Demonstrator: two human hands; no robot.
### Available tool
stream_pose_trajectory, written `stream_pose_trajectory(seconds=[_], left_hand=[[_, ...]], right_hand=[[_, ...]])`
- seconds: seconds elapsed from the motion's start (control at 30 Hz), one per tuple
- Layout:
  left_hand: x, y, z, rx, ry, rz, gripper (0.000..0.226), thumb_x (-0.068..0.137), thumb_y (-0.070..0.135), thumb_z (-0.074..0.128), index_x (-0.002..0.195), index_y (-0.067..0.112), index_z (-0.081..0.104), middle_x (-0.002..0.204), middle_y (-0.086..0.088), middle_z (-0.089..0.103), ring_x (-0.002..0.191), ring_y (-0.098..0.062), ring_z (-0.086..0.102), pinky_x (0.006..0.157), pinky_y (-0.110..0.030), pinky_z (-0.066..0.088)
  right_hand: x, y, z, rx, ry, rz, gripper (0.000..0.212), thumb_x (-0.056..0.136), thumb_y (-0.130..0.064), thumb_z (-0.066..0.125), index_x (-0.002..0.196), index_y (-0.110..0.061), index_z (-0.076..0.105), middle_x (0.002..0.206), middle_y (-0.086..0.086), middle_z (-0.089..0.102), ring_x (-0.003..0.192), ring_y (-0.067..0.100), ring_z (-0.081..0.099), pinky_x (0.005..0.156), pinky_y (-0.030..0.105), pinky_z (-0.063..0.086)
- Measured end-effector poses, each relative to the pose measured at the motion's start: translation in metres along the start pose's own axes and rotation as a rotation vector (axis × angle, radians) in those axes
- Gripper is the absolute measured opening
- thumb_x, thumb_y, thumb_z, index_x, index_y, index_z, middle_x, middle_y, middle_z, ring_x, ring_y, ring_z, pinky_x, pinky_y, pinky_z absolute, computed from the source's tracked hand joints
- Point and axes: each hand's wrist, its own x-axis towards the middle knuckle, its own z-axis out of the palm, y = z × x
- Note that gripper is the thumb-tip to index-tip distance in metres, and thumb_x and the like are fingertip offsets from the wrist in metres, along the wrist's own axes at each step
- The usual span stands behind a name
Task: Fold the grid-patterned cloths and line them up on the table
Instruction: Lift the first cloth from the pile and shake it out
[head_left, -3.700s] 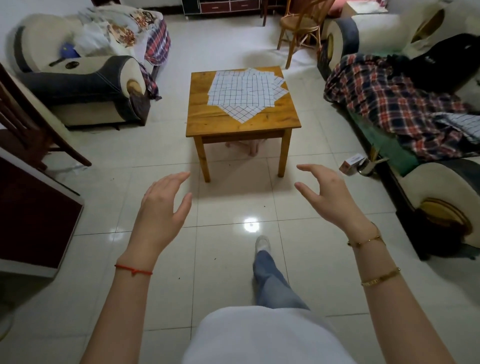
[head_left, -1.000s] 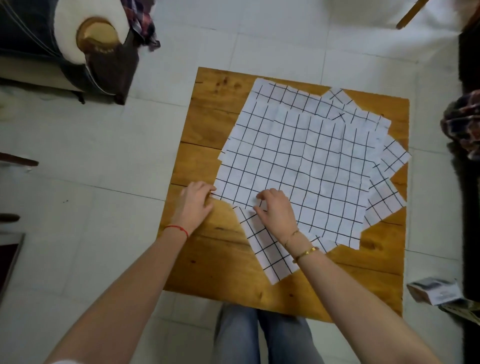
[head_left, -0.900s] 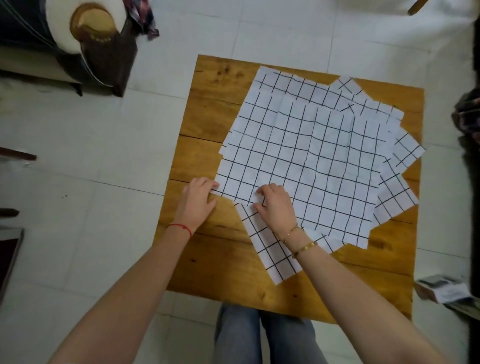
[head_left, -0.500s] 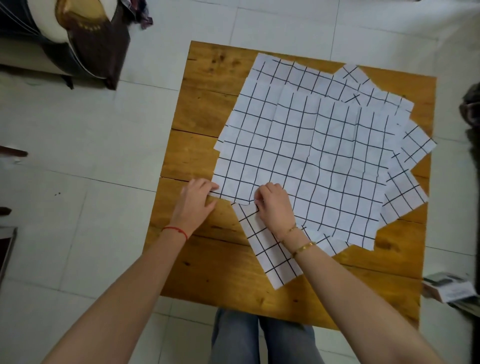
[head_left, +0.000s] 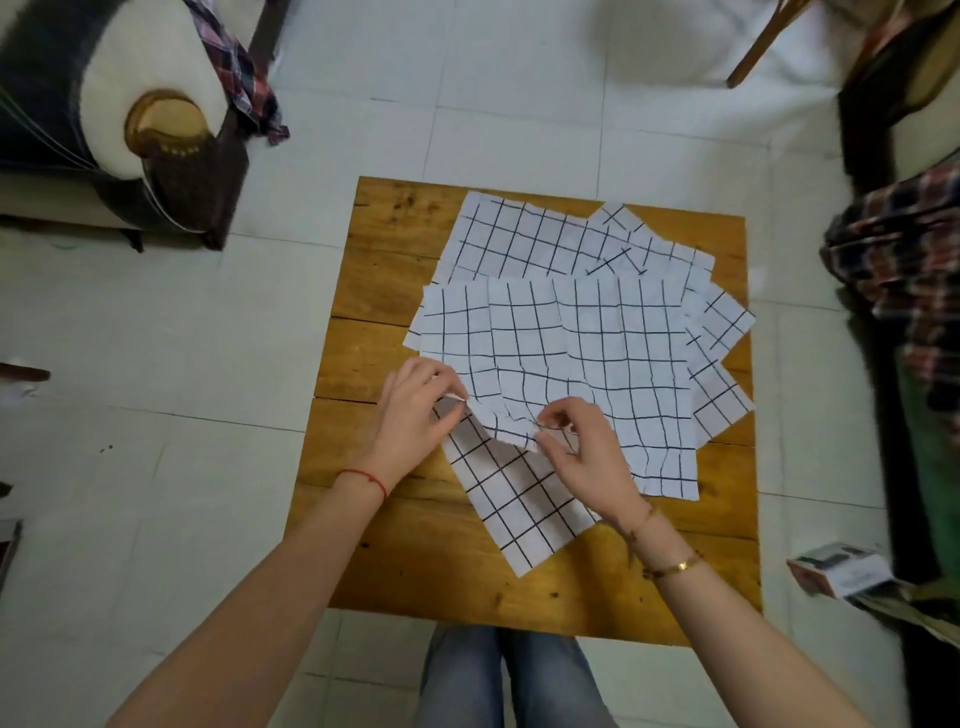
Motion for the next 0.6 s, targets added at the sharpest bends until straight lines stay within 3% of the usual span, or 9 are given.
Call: stream_pose_trajectory(seconds=[0.13, 0.23, 0.4, 0.6], left_hand=[[0.007, 0.047, -0.022, -0.055, -0.066, 0.069, 0.008, 0.089, 0.031, 0.060, 0.093, 0.024, 0.063, 0.093, 0.014, 0.061, 0.097, -0.008, 0.050, 0.095, -0.033, 0.036], [0.014, 0.076, -0.030, -0.111, -0.118, 0.097, 0.011, 0.090, 0.037, 0.061, 0.092, 0.026, 0.064, 0.085, 0.020, 0.060, 0.087, -0.006, 0.052, 0.088, -0.032, 0.040], [0.023, 0.112, -0.043, -0.185, -0.182, 0.136, 0.011, 0.087, 0.042, 0.065, 0.088, 0.032, 0.063, 0.076, 0.022, 0.060, 0.077, 0.002, 0.055, 0.078, -0.028, 0.046], [0.025, 0.136, -0.064, -0.189, -0.219, 0.127, 0.024, 0.079, 0.044, 0.073, 0.095, 0.028, 0.064, 0.088, 0.018, 0.068, 0.087, 0.004, 0.062, 0.084, -0.026, 0.049]], right_hand=[[-0.017, -0.034, -0.028, -0.106, 0.032, -0.107, 0.046, 0.078, -0.042, 0.070, 0.115, -0.021, 0.052, 0.102, -0.010, 0.053, 0.096, 0.007, 0.049, 0.087, 0.022, 0.039], [-0.023, -0.056, -0.040, -0.226, 0.007, -0.174, 0.056, 0.075, -0.048, 0.070, 0.118, -0.019, 0.049, 0.101, -0.005, 0.054, 0.093, 0.013, 0.050, 0.084, 0.029, 0.043], [-0.032, -0.081, -0.061, -0.333, 0.157, -0.175, 0.035, 0.078, -0.006, 0.065, 0.110, -0.013, 0.052, 0.092, 0.000, 0.055, 0.083, 0.019, 0.051, 0.073, 0.038, 0.047], [-0.041, -0.090, -0.101, -0.270, 0.219, -0.105, 0.025, 0.080, 0.001, 0.052, 0.100, -0.015, 0.056, 0.089, -0.005, 0.057, 0.084, 0.015, 0.051, 0.077, 0.030, 0.044]])
